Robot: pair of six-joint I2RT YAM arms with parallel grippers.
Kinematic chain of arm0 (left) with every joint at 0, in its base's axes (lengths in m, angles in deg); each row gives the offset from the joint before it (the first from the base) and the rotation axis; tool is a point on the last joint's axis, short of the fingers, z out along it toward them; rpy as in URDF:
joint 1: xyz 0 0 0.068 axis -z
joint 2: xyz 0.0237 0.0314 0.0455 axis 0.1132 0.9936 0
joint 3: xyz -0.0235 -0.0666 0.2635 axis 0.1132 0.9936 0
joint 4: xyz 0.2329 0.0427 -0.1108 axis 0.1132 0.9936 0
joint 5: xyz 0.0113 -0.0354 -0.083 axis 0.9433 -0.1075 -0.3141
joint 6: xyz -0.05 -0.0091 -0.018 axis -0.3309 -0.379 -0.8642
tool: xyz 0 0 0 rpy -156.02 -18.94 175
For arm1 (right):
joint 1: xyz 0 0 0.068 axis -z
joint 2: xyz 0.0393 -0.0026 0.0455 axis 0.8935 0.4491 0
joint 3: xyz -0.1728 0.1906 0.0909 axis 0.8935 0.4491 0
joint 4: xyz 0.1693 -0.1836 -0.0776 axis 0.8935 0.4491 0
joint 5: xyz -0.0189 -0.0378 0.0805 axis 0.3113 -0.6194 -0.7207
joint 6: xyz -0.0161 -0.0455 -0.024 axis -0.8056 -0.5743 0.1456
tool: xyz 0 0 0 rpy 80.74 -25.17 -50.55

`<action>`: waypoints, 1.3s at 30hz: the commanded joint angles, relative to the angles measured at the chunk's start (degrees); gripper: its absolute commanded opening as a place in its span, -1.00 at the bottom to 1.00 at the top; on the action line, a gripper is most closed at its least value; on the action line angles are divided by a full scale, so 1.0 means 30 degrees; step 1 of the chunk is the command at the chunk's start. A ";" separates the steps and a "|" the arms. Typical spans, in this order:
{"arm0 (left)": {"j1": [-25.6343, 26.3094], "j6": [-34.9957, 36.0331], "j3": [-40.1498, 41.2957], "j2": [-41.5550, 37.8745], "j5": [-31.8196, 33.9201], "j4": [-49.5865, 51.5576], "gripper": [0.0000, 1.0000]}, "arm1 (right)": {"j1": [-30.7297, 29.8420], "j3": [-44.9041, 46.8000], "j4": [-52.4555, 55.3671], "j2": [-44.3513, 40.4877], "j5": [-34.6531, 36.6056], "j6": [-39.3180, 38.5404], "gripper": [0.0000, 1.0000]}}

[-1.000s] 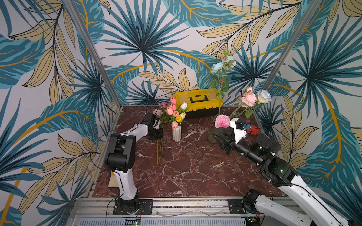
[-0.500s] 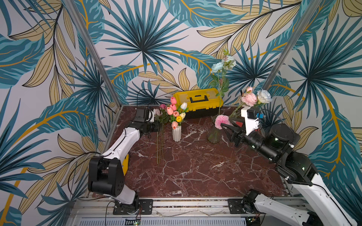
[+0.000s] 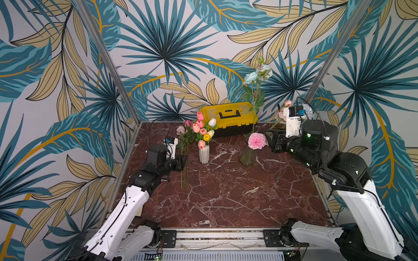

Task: Pick out pink flowers from the vase
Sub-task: Place the flower at the center of the board, then pick up the flower from the vase.

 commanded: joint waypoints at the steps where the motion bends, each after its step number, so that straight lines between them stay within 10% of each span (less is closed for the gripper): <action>1: 0.0436 -0.0214 0.0631 -0.1327 0.0401 -0.0360 -0.21 | 0.1334 0.0288 0.1663 0.0549 -0.0407 0.2472 -0.10; 18: 0.2247 0.0339 0.1257 -0.3070 0.1306 -0.0879 -0.02 | 0.4387 0.0048 0.0540 0.4240 0.1979 0.7162 0.09; 39: 0.3115 0.1217 0.1341 -0.3561 0.2127 -0.0855 0.01 | 0.5706 -0.2374 -0.0531 0.7407 0.4274 0.4865 0.04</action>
